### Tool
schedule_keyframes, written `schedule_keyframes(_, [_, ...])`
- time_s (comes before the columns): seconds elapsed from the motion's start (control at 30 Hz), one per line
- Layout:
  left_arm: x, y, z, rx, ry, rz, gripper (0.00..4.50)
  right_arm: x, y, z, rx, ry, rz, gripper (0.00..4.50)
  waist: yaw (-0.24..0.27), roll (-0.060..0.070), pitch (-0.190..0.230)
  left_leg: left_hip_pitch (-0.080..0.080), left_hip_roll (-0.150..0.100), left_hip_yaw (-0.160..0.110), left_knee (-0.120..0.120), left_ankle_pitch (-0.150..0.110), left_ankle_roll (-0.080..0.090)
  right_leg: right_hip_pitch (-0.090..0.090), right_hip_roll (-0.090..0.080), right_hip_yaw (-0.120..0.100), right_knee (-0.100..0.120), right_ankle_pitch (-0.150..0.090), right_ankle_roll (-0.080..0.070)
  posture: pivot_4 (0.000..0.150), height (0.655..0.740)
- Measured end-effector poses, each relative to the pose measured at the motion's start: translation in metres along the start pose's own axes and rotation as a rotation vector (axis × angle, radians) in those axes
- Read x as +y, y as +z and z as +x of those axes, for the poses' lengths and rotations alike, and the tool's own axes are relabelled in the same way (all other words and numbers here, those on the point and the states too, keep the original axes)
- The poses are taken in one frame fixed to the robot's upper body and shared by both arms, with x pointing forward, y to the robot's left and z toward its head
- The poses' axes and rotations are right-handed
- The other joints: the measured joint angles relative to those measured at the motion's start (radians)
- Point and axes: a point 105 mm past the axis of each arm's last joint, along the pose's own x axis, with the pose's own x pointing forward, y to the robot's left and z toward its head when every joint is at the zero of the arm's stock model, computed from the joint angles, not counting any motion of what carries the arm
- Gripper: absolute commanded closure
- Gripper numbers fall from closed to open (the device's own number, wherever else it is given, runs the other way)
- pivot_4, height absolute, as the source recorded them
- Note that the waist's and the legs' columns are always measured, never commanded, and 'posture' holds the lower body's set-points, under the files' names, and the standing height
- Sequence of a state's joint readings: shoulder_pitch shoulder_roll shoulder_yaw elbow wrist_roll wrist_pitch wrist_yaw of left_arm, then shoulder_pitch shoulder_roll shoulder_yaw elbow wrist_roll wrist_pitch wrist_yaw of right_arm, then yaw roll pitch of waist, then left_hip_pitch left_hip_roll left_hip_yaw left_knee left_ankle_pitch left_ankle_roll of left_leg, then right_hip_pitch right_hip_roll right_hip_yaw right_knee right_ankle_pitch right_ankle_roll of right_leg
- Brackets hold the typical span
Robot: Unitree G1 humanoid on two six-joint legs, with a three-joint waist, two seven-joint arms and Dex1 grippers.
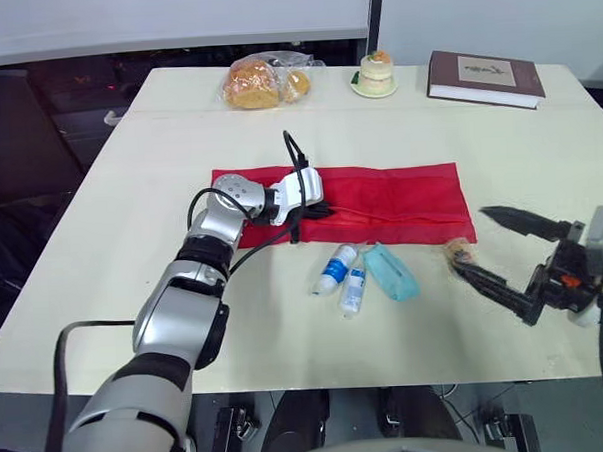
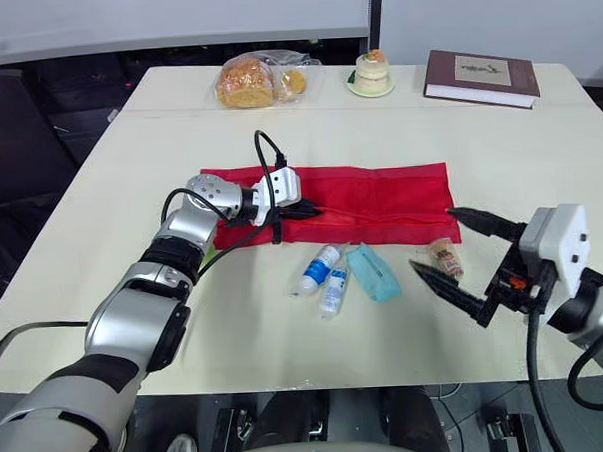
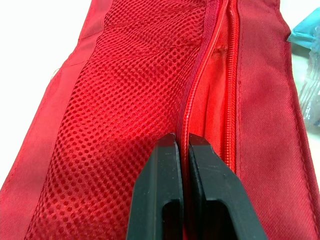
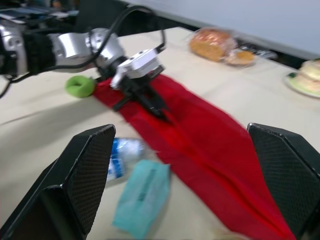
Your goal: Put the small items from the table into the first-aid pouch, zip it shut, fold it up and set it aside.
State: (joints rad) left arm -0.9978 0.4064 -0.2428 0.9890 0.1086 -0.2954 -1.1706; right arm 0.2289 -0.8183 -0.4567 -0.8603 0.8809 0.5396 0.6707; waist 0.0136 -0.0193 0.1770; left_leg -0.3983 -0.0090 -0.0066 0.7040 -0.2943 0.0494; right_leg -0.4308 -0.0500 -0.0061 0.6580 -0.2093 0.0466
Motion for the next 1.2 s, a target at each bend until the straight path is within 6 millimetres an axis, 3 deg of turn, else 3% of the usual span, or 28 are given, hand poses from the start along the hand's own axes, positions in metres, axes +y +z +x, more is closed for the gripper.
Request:
schedule_keyframes(0.13, [0.000,-0.002,0.001,0.001,0.009,-0.012,4.29,-0.005,-0.001,0.006,0.033,0.070,-0.065,0.00,-0.001,0.000,0.000,0.000,0.000,0.000,0.000,0.000,0.000,0.000,0.000,0.000,0.000,0.000,0.000,0.150,0.7289])
schedule_keyframes(0.33, [0.006,-0.005,0.001,-0.011,0.060,-0.078,4.29,-0.018,-0.006,0.035,0.061,0.179,-0.160,0.00,0.000,-0.001,0.000,0.000,0.000,-0.001,0.000,0.000,0.000,0.000,0.001,-0.001,0.001,0.000,0.000,0.150,0.7289])
schedule_keyframes(0.47, [0.009,-0.009,-0.002,-0.001,0.087,-0.091,4.29,-0.017,-0.013,0.076,0.068,0.312,-0.233,0.00,-0.012,-0.001,0.000,0.000,0.000,0.001,0.001,0.000,0.000,-0.001,0.001,0.000,0.001,0.000,0.000,0.150,0.7289])
schedule_keyframes(0.67, [0.011,-0.011,-0.005,0.001,0.105,-0.101,4.29,-0.005,-0.025,0.111,0.104,0.436,-0.288,0.00,-0.012,-0.001,0.000,-0.002,0.000,-0.001,0.001,0.000,-0.001,-0.001,0.000,-0.002,0.001,0.000,0.000,0.150,0.7289])
schedule_keyframes(0.83, [0.010,-0.014,-0.007,0.000,0.110,-0.117,4.29,0.000,-0.031,0.153,0.160,0.504,-0.407,0.00,-0.026,-0.001,0.000,0.000,-0.001,-0.001,0.001,0.000,-0.001,-0.002,-0.001,-0.002,0.004,0.000,0.000,0.150,0.7289])
schedule_keyframes(1.03, [0.006,-0.017,-0.006,-0.005,0.098,-0.133,4.29,0.001,-0.063,0.165,0.310,0.569,-0.468,0.00,-0.024,-0.001,0.000,-0.001,-0.002,-0.001,0.001,0.001,-0.003,-0.002,-0.002,-0.002,0.003,0.000,0.000,0.150,0.7289])
schedule_keyframes(1.2, [0.005,-0.017,-0.006,-0.007,0.098,-0.135,4.29,0.008,-0.065,0.176,0.305,0.588,-0.491,0.00,-0.026,-0.001,0.000,-0.001,-0.002,-0.002,0.001,0.002,-0.003,-0.003,-0.002,-0.002,0.004,0.000,0.000,0.150,0.7289])
